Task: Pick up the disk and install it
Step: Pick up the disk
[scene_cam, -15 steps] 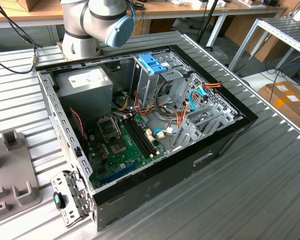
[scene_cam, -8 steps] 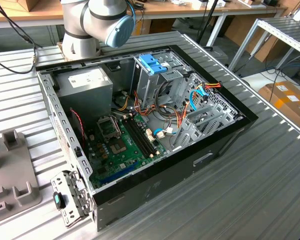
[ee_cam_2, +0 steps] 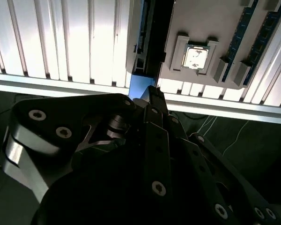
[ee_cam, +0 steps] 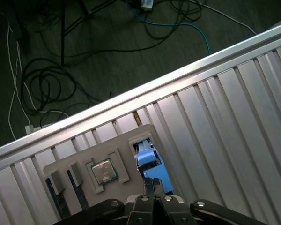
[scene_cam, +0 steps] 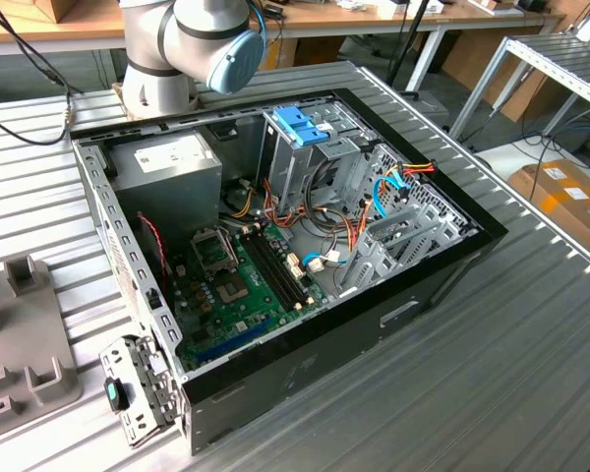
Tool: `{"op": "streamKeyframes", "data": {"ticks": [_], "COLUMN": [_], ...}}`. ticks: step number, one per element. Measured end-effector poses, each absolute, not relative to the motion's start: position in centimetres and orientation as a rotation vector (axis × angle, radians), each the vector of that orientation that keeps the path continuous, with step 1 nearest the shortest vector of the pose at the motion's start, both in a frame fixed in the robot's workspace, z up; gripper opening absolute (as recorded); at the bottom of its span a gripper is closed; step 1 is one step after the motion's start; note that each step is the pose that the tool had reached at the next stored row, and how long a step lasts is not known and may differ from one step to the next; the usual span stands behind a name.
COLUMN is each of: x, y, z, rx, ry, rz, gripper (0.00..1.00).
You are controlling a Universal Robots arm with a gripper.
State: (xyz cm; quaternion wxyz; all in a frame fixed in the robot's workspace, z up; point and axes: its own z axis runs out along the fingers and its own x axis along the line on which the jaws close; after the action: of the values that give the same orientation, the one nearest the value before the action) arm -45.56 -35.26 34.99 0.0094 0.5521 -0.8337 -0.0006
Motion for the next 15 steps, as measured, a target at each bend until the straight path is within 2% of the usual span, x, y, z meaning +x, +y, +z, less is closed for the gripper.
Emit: {"op": "streamKeyframes", "data": {"ticks": [15], "x": [-45.56], "y": [-35.26], "z": [34.98], "rx": [1.919], "ry": [-2.463], "rz": [0.001], "gripper": [0.11]}}
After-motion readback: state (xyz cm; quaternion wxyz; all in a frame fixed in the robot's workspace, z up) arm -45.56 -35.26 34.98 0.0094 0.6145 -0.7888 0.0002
